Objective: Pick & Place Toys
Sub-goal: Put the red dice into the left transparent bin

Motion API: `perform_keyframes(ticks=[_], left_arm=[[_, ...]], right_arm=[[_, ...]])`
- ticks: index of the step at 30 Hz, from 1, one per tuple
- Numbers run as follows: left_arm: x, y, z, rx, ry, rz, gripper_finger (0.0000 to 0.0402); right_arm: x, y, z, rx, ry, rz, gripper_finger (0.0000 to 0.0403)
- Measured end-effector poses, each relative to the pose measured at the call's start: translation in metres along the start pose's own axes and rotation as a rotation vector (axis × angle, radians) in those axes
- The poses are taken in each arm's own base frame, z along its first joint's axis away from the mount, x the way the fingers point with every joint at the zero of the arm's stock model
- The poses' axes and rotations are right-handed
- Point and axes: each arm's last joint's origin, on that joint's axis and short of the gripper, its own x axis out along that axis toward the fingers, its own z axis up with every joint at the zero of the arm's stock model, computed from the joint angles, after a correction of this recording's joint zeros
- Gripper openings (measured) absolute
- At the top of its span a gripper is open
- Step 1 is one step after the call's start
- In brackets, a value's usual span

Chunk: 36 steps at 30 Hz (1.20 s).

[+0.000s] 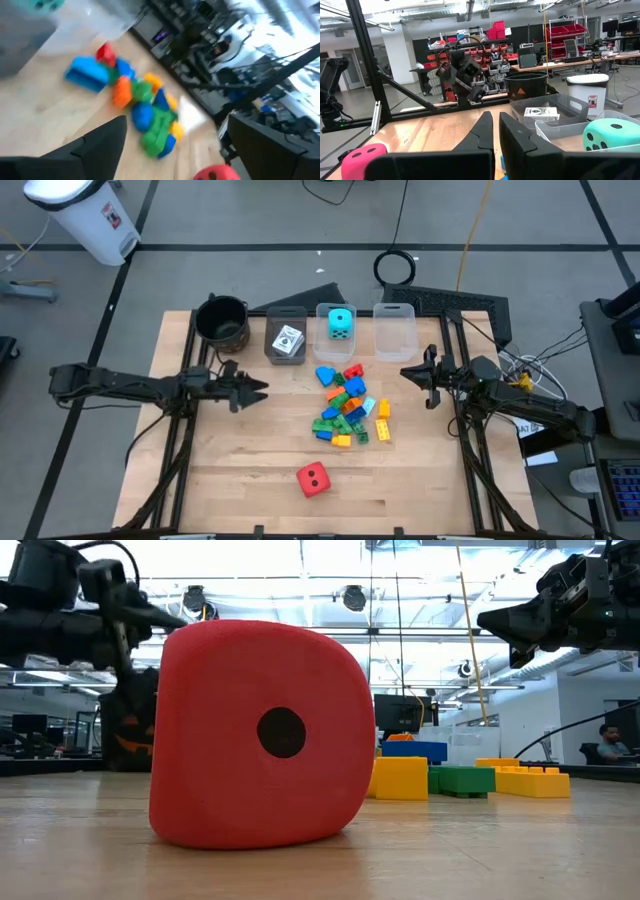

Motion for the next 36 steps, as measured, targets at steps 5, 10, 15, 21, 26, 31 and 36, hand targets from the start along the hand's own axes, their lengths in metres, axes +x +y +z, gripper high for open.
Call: perform_keyframes(ticks=[5, 10, 15, 21, 26, 31, 36], left_arm=[[0.005, 0.014, -0.011, -0.048, 0.068, 0.151, 0.0394], [0.024, 0.007, -0.014, -0.187, 0.149, 0.213, 0.0376], [0.069, -0.035, -0.01, -0.045, 0.401, 0.193, 0.0384], [0.116, -0.091, -0.015, 0.144, 0.759, 0.162, 0.0392], [0.151, -0.126, -0.028, 0.187, 0.827, 0.123, 0.0392], [0.179, -0.14, -0.046, 0.213, 0.863, 0.104, 0.0392], [0.195, -0.136, -0.065, 0.173, 0.91, 0.161, 0.0392]], right_arm=[[0.0, 0.0, 0.0, 0.0, 0.0, 0.0, 0.0004], [0.0, 0.0, 0.0, -0.001, -0.003, 0.001, 0.0004], [0.0, 0.0, 0.0, -0.001, -0.002, 0.0, 0.0004], [0.0, 0.0, 0.0, -0.001, -0.004, 0.001, 0.0004], [0.0, 0.0, 0.0, -0.001, -0.003, 0.0, 0.0004], [0.0, 0.0, 0.0, -0.001, -0.003, 0.001, 0.0004], [0.0, 0.0, 0.0, -0.001, -0.003, 0.0, 0.0004]])
